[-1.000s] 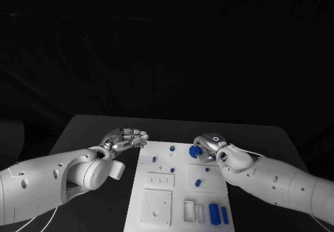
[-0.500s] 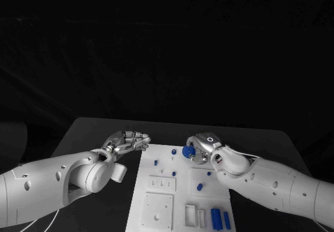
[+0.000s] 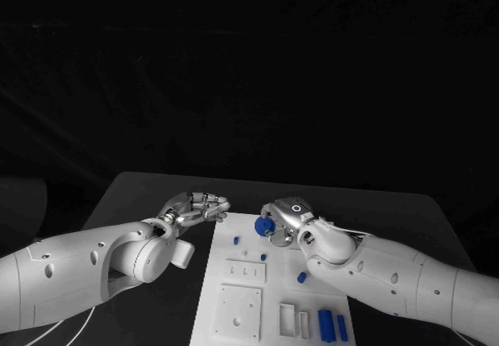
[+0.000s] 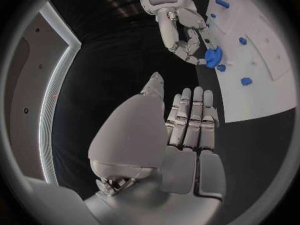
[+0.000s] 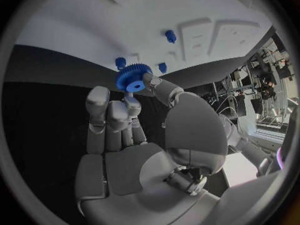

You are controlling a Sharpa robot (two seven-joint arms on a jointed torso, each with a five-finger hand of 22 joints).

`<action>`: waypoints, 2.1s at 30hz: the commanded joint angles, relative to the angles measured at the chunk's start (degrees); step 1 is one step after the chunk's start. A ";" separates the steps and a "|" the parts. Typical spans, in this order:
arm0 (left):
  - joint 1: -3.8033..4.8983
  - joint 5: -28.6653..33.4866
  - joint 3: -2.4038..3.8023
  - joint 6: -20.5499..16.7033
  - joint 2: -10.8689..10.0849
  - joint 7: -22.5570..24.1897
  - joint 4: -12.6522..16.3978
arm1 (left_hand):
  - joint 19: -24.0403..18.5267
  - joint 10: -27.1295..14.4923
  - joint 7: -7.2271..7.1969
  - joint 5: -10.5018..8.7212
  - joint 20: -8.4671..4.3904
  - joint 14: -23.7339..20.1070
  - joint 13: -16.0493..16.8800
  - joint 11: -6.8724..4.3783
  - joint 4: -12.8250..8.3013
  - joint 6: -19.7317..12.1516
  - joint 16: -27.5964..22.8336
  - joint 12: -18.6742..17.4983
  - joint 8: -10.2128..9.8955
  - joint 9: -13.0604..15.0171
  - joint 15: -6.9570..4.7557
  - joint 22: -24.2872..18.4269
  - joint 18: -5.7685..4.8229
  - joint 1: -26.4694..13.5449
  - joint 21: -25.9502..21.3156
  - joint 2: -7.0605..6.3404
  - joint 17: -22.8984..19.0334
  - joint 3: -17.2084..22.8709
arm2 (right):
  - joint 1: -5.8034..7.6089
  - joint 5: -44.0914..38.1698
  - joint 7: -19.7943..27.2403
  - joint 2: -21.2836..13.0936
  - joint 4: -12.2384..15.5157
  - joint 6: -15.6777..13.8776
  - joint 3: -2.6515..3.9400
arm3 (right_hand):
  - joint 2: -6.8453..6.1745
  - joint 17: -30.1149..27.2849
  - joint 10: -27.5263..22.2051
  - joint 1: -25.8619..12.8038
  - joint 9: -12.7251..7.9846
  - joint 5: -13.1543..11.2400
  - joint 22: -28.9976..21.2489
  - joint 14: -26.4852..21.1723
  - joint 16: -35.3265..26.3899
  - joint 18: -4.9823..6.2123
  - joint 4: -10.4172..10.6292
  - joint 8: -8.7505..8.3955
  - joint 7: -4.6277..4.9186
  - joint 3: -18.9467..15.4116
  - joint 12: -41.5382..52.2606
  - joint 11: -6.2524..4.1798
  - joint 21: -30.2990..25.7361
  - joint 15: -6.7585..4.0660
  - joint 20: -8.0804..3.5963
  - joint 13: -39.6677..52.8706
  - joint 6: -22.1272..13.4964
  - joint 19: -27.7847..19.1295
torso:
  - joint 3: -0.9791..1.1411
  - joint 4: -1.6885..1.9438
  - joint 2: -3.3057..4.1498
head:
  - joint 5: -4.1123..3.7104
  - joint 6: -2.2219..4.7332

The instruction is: Assemble the parts on the task board

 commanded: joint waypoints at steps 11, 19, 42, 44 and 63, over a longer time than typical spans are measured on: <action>0.33 -0.28 0.09 0.48 0.45 0.53 0.06 | -0.06 -0.24 -0.19 -0.21 0.18 0.11 -0.05 -0.05 -0.08 0.05 0.28 -0.29 -0.26 -0.10 0.10 1.21 0.97 0.20 -0.20 0.07 -0.10 -0.22 | -0.36 -1.17 0.23 3.42 -2.73 1.87 -0.79 | -0.50 0.12 0.10 -0.08 -0.01 -0.06 1.02 -0.14 -0.31 3.56 0.30 -0.28 0.72 0.16 0.07 -0.24 0.29 -0.47 -0.21 -0.08 4.43 -0.01 | -0.07 0.07 0.04 | 0.08 -0.71; 0.45 -0.30 0.09 0.38 0.52 0.54 -0.05 | -0.07 -0.23 -0.17 -0.20 0.19 0.11 -0.04 -0.03 -0.09 0.06 0.28 -0.30 -0.27 -0.11 0.11 1.21 0.98 0.23 -0.21 0.06 -0.11 -0.22 | -0.63 -1.17 0.35 4.14 -4.10 2.47 -1.32 | -0.48 0.15 0.08 -0.04 0.00 -0.04 1.01 -0.15 -0.34 3.56 0.29 -0.32 0.72 0.11 0.06 -0.24 0.29 -0.48 -0.24 -0.09 4.38 -0.02 | 0.04 0.00 -0.02 | 0.35 -1.08; 0.83 -0.40 0.11 0.36 0.80 0.52 -0.03 | -0.08 -0.23 -0.12 -0.21 0.23 0.09 -0.04 0.03 -0.07 0.06 0.28 -0.33 -0.31 -0.14 0.14 1.21 0.99 0.20 -0.22 0.03 -0.13 -0.24 | -0.83 -0.36 1.03 5.48 -6.78 3.23 -1.85 | -0.34 0.26 -0.08 0.03 0.02 -0.03 0.93 -0.21 -0.53 3.56 0.21 -0.55 0.79 -0.16 0.02 -0.19 0.22 -0.45 -0.33 -0.13 4.07 -0.17 | 0.15 -0.16 -0.05 | 0.56 -1.38; 0.83 -0.40 0.11 0.38 0.79 0.51 -0.02 | -0.08 -0.23 -0.12 -0.21 0.23 0.09 -0.04 0.03 -0.07 0.06 0.28 -0.34 -0.31 -0.14 0.14 1.21 0.99 0.20 -0.22 0.03 -0.13 -0.24 | -0.83 -0.10 1.14 5.70 -7.00 3.34 -1.87 | -0.33 0.27 -0.10 0.03 0.02 -0.03 0.93 -0.22 -0.54 3.57 0.21 -0.57 0.79 -0.18 0.02 -0.19 0.22 -0.45 -0.33 -0.13 4.05 -0.19 | 0.15 -0.11 -0.04 | 0.52 -1.38; 0.88 -0.39 0.11 0.38 1.09 0.38 0.06 | -0.07 -0.25 -0.10 -0.20 0.23 0.10 -0.05 0.05 -0.07 0.05 0.30 -0.36 -0.34 -0.16 0.14 1.22 1.01 0.21 -0.22 0.01 -0.14 -0.23 | -0.84 1.27 1.75 6.16 -7.80 5.29 -2.15 | -0.31 0.61 -0.57 0.24 -0.17 -0.08 0.78 -0.29 -1.03 3.57 -0.11 -1.66 1.29 -0.76 -0.04 0.26 -0.01 -0.06 -0.55 -0.23 2.40 -0.49 | 0.19 -0.19 -0.08 | 0.88 -1.54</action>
